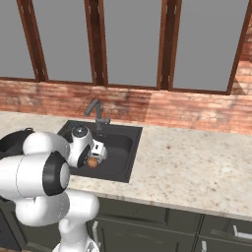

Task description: Dump the onion from the pot into the sink. Then turn on the water and wash the onion. Then turn off the water and put the onion back in the pot.

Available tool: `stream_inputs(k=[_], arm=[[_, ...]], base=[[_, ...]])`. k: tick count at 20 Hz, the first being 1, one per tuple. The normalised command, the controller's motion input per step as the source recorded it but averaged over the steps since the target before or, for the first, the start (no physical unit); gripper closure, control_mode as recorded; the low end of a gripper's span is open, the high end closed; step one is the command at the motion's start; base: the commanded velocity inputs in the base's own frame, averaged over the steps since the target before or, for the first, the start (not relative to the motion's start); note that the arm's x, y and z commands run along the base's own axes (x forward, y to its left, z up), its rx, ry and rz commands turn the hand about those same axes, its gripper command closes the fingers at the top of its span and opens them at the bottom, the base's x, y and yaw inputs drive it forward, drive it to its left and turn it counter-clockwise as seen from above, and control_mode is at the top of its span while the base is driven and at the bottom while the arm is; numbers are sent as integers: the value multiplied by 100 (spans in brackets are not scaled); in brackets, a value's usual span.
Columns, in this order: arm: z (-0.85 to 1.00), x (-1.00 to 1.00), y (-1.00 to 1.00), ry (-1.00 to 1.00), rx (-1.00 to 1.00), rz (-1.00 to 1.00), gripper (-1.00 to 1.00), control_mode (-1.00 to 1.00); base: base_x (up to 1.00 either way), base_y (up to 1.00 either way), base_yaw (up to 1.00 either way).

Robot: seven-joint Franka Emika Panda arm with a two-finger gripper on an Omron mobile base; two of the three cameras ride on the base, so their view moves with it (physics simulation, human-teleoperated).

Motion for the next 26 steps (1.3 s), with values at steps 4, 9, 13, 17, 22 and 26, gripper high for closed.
stream_inputs(k=[4,9,13,17,22,26], arm=[[-29,33,5,1,0,0,-100,-100],[-25,28,5,1,0,0,-100,-100],[-24,20,5,0,0,0,-100,-100],[-24,18,5,0,0,0,-100,-100],[-19,15,5,0,0,0,-100,-100],[-24,5,1,0,0,0,-100,-100]], base=[[0,0,0],[0,0,0],[0,0,0],[0,0,0],[0,0,0],[0,0,0]])
